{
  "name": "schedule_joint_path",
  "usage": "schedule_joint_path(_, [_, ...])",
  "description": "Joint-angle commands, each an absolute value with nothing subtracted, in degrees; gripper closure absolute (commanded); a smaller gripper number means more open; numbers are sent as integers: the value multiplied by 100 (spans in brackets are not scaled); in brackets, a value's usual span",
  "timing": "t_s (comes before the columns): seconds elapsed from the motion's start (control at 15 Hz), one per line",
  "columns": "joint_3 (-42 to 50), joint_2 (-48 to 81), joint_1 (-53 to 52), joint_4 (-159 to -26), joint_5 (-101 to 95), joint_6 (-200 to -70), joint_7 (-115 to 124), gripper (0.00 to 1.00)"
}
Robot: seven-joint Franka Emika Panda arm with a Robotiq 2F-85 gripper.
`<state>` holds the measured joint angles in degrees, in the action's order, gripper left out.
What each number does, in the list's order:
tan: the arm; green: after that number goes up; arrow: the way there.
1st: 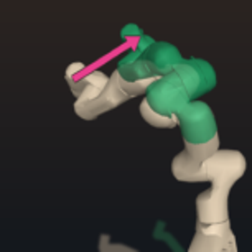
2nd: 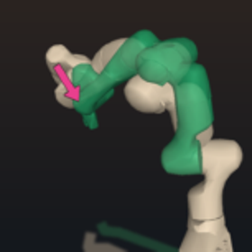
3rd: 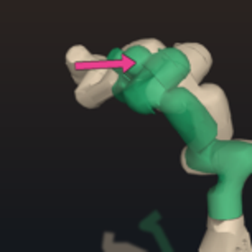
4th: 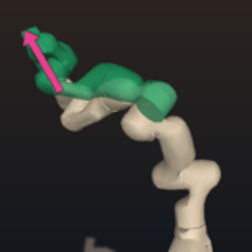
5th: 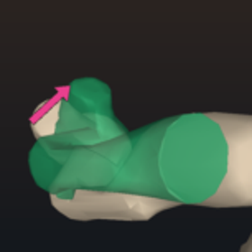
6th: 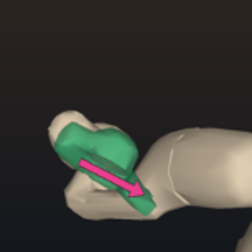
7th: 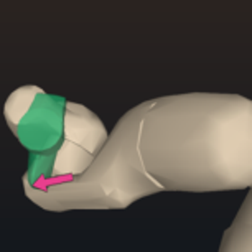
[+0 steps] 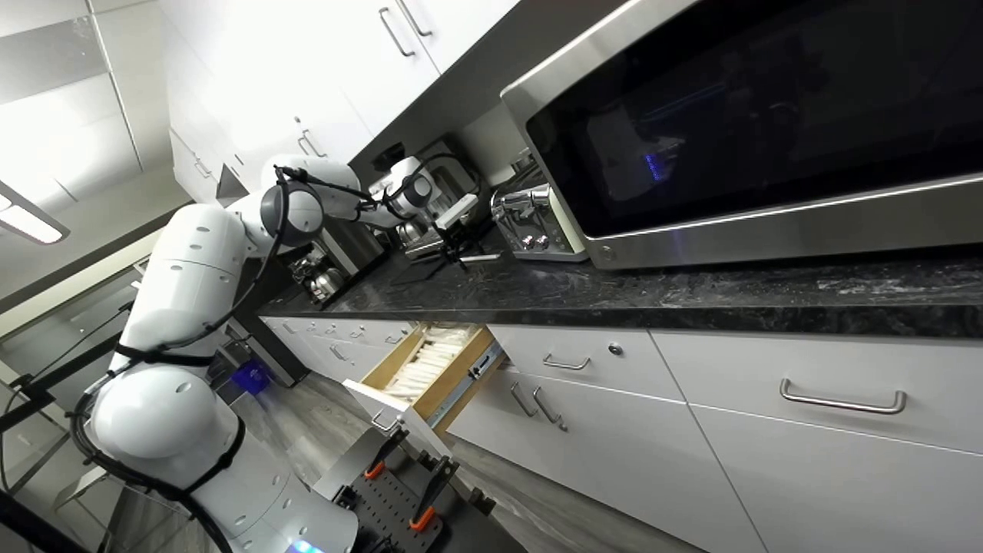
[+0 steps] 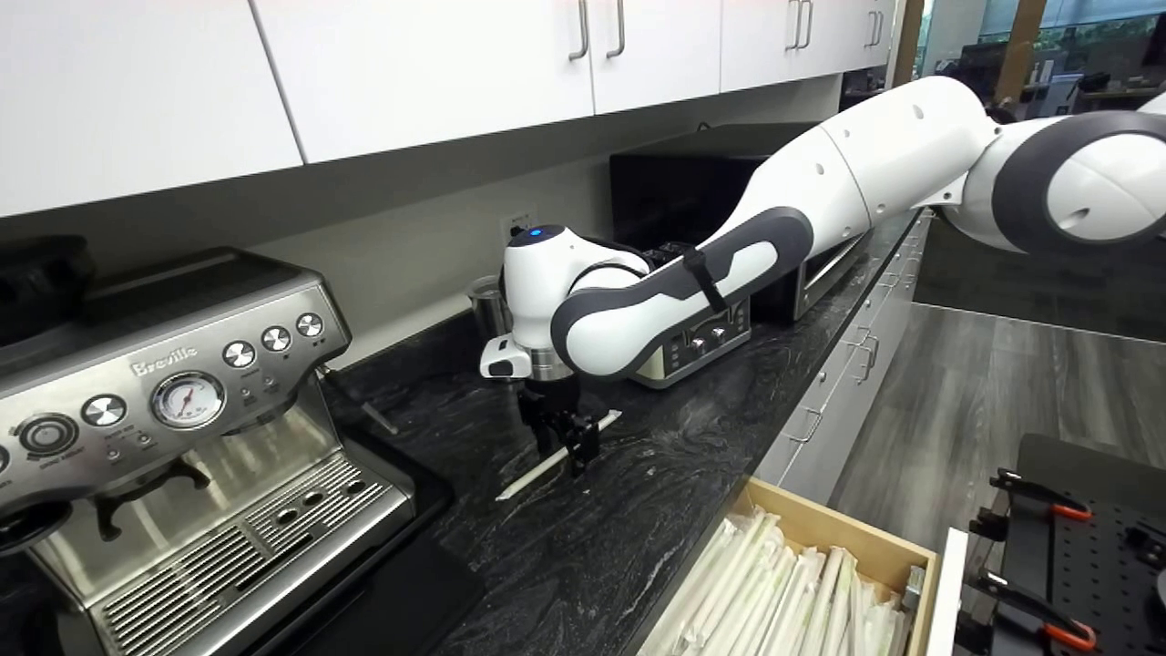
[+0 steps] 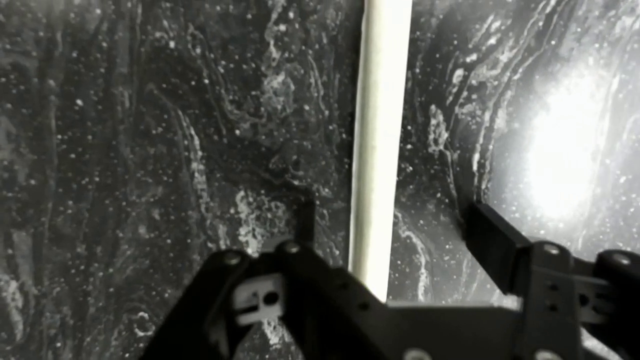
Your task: Put the straw in the drawer
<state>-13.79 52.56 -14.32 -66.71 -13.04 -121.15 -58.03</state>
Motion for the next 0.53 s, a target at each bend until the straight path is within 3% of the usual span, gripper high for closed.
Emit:
schedule_joint_path(0.0, [-1284,5376,-1521,-6358,-1198,-12006,-5702,53])
schedule_joint_path(0.4, [-1341,5329,-1472,-6378,-1244,-12031,-5661,99])
schedule_joint_path(0.47, [-1341,5305,-1467,-6408,-1240,-12039,-5645,100])
